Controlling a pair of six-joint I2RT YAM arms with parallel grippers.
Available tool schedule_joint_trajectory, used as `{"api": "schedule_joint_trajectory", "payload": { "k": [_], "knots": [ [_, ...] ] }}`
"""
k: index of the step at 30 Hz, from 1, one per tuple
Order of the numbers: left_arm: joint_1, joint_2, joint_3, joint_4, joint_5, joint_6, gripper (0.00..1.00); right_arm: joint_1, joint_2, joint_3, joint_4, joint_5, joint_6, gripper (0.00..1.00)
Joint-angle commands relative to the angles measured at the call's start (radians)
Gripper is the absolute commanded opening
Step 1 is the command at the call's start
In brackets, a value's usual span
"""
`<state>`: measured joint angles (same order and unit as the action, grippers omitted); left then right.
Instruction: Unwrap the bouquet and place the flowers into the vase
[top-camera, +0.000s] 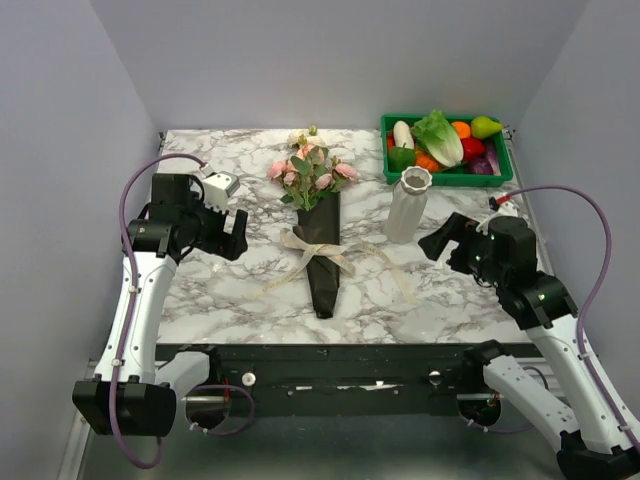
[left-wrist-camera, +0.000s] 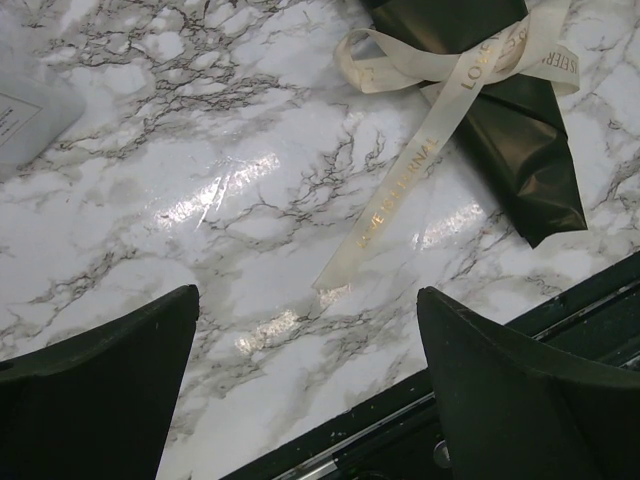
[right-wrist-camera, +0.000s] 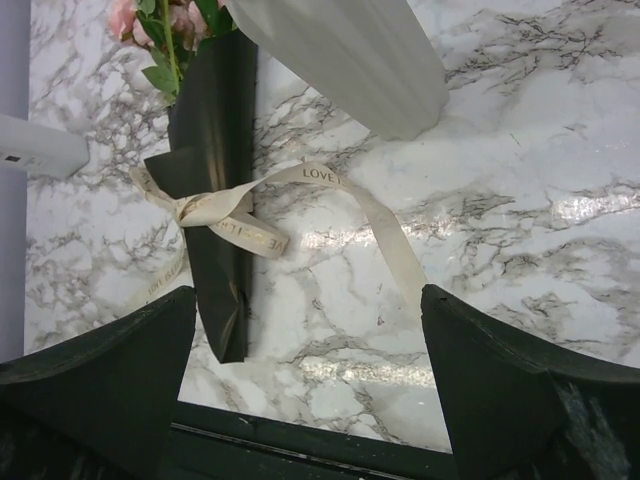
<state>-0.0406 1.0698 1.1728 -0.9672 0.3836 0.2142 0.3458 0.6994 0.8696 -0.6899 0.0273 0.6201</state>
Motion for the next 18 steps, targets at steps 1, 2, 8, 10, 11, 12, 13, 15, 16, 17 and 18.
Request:
{"api": "schedule_joint_trajectory", "payload": {
  "k": [1, 2, 8, 10, 11, 12, 13, 15, 16, 17, 18],
  "knots": [
    [-0.007, -0.018, -0.01, 0.002, 0.047, 0.024, 0.99, 0.002, -0.012, -0.021, 0.007, 0.002, -0.013, 1.0],
    [-0.008, -0.016, -0.01, -0.002, 0.054, 0.027, 0.99, 0.004, -0.012, -0.026, 0.007, 0.005, -0.013, 1.0],
    [-0.013, -0.018, -0.01, -0.004, 0.055, 0.033, 0.99, 0.004, 0.0, -0.038, 0.006, 0.019, -0.011, 1.0],
    [-0.013, -0.019, -0.009, -0.007, 0.055, 0.036, 0.99, 0.004, 0.008, -0.04, 0.006, 0.017, -0.01, 1.0],
    [-0.013, -0.019, -0.009, -0.007, 0.054, 0.037, 0.99, 0.004, 0.008, -0.038, 0.004, 0.016, -0.007, 1.0],
    [-0.015, -0.019, -0.007, -0.008, 0.052, 0.04, 0.99, 0.004, 0.009, -0.04, 0.006, 0.016, -0.005, 1.0],
    [-0.015, -0.019, -0.006, -0.008, 0.052, 0.042, 0.99, 0.004, 0.009, -0.04, 0.006, 0.016, -0.005, 1.0],
    [-0.015, -0.021, -0.002, -0.013, 0.057, 0.045, 0.99, 0.002, 0.009, -0.043, 0.009, 0.016, -0.005, 1.0],
    [-0.015, -0.021, -0.002, -0.016, 0.058, 0.048, 0.99, 0.004, 0.011, -0.046, 0.013, 0.013, -0.005, 1.0],
    [-0.015, -0.024, -0.005, -0.019, 0.063, 0.048, 0.99, 0.004, 0.014, -0.05, 0.015, 0.01, -0.006, 1.0],
    [-0.015, -0.022, -0.009, -0.021, 0.069, 0.054, 0.99, 0.004, 0.017, -0.06, 0.027, 0.007, -0.008, 1.0]
  ]
}}
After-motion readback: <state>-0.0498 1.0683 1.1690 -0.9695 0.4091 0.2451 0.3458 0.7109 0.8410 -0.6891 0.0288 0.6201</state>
